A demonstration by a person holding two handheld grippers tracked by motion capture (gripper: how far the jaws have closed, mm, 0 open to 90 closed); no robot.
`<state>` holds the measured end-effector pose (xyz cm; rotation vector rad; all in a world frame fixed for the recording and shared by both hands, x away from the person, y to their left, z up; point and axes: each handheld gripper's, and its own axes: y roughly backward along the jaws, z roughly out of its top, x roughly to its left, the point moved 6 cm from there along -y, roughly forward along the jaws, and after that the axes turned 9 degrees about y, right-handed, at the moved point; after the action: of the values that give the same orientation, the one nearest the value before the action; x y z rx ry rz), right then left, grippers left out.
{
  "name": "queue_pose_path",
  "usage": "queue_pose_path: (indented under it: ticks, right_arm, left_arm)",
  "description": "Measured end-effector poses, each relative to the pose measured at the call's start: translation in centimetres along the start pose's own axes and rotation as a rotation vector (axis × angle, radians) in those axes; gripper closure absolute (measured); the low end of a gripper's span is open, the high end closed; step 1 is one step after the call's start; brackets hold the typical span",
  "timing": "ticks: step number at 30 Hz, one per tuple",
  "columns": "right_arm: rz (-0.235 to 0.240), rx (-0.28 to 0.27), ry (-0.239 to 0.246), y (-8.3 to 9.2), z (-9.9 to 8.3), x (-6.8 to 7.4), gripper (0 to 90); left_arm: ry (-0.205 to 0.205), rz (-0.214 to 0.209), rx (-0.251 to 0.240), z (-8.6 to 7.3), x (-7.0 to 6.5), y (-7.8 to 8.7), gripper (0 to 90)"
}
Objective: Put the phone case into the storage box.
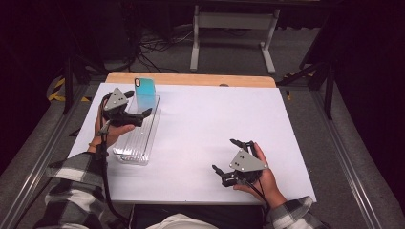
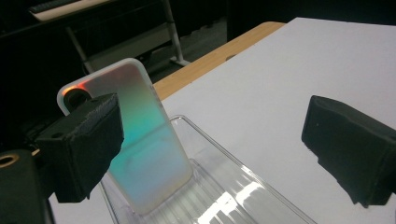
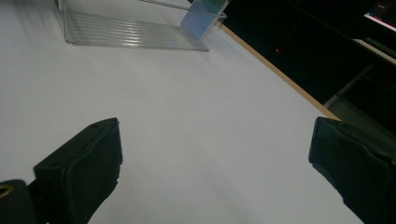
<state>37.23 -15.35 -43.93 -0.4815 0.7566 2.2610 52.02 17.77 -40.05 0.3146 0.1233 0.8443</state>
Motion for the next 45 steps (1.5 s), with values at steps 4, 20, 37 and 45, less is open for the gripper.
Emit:
queue_pose_path:
  ticks: [4,20,37,45]
  right_arm:
    - [-0.01,-0.01,-0.004,0.2,0.1,-0.2,3.7]
    - [-0.038,-0.026,-0.009,0.5,0.4,-0.5,4.0]
    - [-0.065,-0.025,-0.01,0.8,0.4,-0.9,4.0]
    - [-0.066,-0.025,-0.011,0.9,0.4,-1.0,4.0]
  left_arm:
    - [-0.039,-0.003,0.0,0.1,-0.9,0.3,5.3]
    - [-0.082,-0.036,-0.025,0.1,-4.2,2.0,3.5]
    - [-0.111,-0.081,-0.049,-0.6,-6.9,3.8,3.2]
    - [-0.132,-0.094,-0.057,-0.6,-7.8,4.4,3.3]
